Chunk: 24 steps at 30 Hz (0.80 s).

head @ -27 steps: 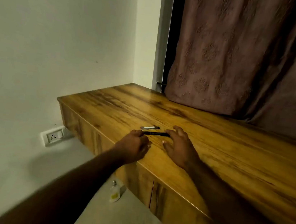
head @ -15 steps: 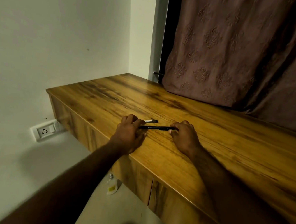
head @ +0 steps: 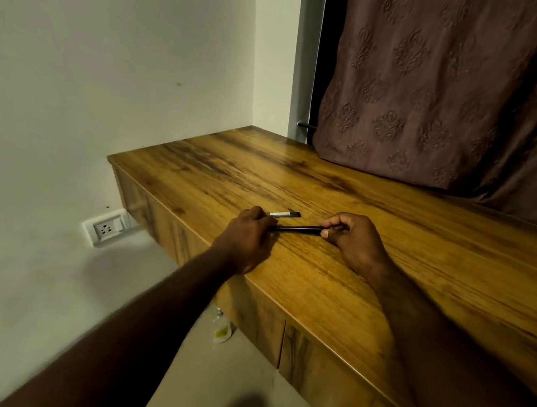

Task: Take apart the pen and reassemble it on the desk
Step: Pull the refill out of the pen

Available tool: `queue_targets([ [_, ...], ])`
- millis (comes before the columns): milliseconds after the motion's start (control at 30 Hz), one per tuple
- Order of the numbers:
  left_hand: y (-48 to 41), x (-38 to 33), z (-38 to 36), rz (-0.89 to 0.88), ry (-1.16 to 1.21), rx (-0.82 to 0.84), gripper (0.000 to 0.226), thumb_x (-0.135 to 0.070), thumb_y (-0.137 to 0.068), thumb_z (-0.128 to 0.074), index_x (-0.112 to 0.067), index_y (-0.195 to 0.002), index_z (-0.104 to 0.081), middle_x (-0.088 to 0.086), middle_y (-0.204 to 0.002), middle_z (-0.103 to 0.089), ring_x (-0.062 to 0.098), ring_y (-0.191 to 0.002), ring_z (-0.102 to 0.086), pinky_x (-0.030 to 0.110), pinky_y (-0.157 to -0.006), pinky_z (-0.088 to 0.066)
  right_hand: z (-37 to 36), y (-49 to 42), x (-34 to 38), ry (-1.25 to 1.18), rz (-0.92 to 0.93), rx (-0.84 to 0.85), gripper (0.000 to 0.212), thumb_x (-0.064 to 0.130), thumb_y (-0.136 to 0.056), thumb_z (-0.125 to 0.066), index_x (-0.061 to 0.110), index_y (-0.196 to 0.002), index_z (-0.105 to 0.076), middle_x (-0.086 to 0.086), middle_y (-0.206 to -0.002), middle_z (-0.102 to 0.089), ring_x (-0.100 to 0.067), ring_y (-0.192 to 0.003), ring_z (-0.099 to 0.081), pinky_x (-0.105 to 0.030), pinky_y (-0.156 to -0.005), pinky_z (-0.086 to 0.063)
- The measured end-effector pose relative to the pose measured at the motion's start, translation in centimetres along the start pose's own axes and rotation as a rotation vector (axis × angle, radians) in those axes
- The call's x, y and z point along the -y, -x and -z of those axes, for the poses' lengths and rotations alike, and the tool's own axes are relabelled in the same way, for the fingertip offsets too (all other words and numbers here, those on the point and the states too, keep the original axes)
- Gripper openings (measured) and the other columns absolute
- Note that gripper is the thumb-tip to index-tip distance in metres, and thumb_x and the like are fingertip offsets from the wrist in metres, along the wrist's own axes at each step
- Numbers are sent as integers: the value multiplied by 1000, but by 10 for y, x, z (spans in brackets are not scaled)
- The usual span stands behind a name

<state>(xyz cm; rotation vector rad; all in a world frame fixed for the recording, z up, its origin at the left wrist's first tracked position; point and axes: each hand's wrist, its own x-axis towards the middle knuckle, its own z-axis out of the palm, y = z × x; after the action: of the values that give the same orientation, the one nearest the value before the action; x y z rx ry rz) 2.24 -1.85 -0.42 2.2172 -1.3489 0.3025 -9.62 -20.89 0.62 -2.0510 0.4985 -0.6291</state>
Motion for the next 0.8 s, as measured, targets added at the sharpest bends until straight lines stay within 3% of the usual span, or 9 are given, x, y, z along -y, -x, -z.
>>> queue_targets([
  [167,-8,-13,-4,-20,-112,-7,29,-31,-94,-52,-11,-109,-67,12,-104,-61,28,-95,-57,40,-80,-50,0,-1,-1,-56,-7,34,18,-1,-80,-71,9,-95,-73,-2,-80,-66,-11,-75,-58,-24,-74,-47],
  [400,-13,-7,-14,-46,-83,-108,23,-35,-92,-55,-18,-102,-66,7,-96,-65,23,-88,-58,29,-69,-43,-1,-1,2,-147,-15,35,10,5,-83,-69,7,-93,-72,-6,-80,-69,-10,-70,-57,-24,-68,-46],
  [567,-14,-7,-13,-55,-65,-122,32,-34,-93,-53,-22,-122,-61,6,-93,-66,22,-83,-59,29,-65,-43,-4,0,7,-215,-22,14,10,9,-91,-62,7,-82,-66,-8,-74,-67,-9,-62,-55,-18,-60,-46],
  [800,-12,4,-14,174,242,-201,14,-23,-83,-66,-23,-96,-71,-4,-85,-71,10,-72,-64,25,-63,-52,-2,-7,2,-261,-45,-3,9,6,-88,-64,0,-93,-69,-5,-73,-67,-8,-61,-55,-16,-59,-47],
])
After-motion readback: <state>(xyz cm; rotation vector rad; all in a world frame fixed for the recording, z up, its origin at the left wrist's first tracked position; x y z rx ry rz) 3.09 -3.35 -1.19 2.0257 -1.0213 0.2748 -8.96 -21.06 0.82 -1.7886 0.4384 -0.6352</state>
